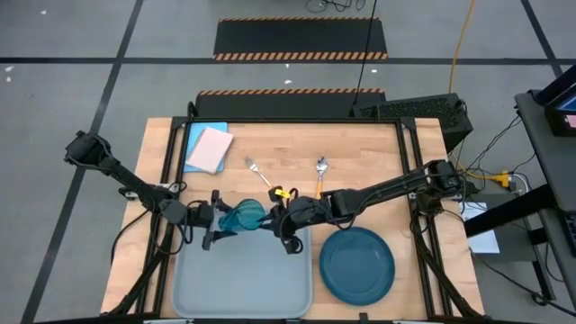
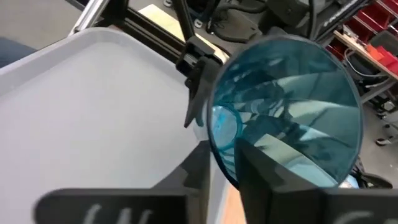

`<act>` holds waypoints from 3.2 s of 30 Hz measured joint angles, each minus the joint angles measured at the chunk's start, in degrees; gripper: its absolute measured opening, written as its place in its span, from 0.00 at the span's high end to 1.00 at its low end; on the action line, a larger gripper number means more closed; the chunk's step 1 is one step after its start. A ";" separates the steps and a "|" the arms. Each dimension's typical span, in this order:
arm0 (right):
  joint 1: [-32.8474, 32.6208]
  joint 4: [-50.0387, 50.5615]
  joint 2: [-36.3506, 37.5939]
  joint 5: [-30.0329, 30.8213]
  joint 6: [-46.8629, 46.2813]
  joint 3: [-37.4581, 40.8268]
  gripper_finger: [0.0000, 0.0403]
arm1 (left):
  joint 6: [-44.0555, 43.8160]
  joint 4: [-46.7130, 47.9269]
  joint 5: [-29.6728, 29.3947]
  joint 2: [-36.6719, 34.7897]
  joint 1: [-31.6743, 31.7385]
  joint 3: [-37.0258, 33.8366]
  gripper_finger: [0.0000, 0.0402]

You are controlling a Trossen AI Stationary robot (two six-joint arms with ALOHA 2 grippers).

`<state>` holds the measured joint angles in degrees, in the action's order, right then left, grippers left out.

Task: Pick and place plate/cup/fork/spoon on tray
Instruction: Put the blue cup on the gray tray

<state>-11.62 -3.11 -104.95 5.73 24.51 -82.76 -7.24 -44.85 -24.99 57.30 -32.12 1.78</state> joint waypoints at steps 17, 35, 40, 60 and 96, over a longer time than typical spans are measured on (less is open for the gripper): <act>2.17 2.68 0.07 -4.70 -9.64 0.00 1.00 | 2.94 0.18 -2.26 0.00 0.44 0.31 0.09; 1.26 18.82 5.84 -3.50 -13.05 -0.82 1.00 | 1.81 2.93 -2.56 -2.49 0.42 0.37 0.04; -0.48 33.67 6.11 0.28 -18.87 -6.84 1.00 | 4.62 3.26 -3.41 -7.54 1.16 0.41 0.04; -2.49 62.53 -7.34 -0.11 -28.81 -25.94 0.98 | 8.33 58.43 -0.68 1.41 6.12 41.66 0.04; -8.35 56.13 0.90 5.73 -27.25 -23.60 0.67 | 21.80 65.37 -0.35 23.09 4.05 59.78 0.32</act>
<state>-19.97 53.01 -104.05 11.46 -2.74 -106.36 14.56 20.52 -25.34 80.39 -28.06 61.56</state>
